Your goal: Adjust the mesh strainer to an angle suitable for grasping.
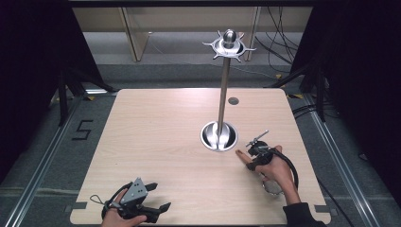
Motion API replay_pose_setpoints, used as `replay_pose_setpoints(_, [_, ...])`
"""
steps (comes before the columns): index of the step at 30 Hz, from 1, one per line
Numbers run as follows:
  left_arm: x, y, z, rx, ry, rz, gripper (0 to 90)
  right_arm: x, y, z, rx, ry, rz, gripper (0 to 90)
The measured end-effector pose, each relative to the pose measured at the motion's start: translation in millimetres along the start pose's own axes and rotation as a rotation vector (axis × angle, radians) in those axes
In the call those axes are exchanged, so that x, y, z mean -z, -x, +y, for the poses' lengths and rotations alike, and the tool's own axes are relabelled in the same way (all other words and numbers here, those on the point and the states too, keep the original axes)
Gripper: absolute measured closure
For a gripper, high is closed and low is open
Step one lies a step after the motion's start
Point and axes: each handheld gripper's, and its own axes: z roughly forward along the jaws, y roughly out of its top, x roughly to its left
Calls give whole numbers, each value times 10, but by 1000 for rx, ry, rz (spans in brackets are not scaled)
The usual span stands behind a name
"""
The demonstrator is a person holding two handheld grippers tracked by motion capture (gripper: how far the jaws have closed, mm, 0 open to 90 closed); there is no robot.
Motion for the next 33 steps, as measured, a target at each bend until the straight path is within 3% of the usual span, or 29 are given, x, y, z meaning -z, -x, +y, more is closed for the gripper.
replay_pose_setpoints(2, [-1,15,4,7,10,-6,165,-5,9,5,20,6,-6,676])
replay_pose_setpoints(4, [-10,22,3,15,18,-11,164,5,-6,6,-5,-18,-2,677])
replay_pose_setpoints(6, [-17,9,3,-4,26,-13,165,7,-18,11,6,-23,3,682])
replay_pose_setpoints(11, [-10,-2,17,-11,17,-13,165,9,-4,25,58,-32,-14,683])
replay_pose_setpoints(12, [-21,3,15,-6,26,-16,165,15,-8,11,58,-52,-52,683])
replay_pose_setpoints(13, [-8,-17,24,-33,1,-8,165,42,-27,11,42,-26,-32,683])
replay_pose_setpoints(14, [-21,6,20,0,20,-15,165,61,-32,8,42,-7,-32,684])
replay_pose_setpoints(15, [-16,-8,23,-15,8,-14,165,78,-13,7,69,19,-31,684])
replay_pose_setpoints(16, [-20,-12,22,-19,14,-14,165,111,-32,-2,41,19,-28,684])
replay_pose_setpoints(19, [-33,1,36,9,11,-14,165,193,-34,-29,39,59,-27,685])
replay_pose_setpoints(21, [-42,-7,45,-14,8,-15,165,251,-44,-54,30,80,-10,685])
replay_pose_setpoints(22, [-56,1,35,7,16,-14,164,281,-34,-71,31,101,-8,685])
replay_pose_setpoints(23, [-51,-2,41,-3,10,-18,165,306,-17,-91,39,124,-2,685])
replay_pose_setpoints(24, [-56,1,37,13,11,-19,165,349,-12,-101,21,136,5,685])
replay_pose_setpoints(31, [-34,-11,51,-10,14,-21,165,503,93,-202,14,238,34,685])
replay_pose_setpoints(32, [-42,10,47,14,23,-26,165,531,108,-218,17,249,41,685])
replay_pose_setpoints(33, [-42,15,45,21,21,-25,165,545,108,-234,-8,293,50,686])
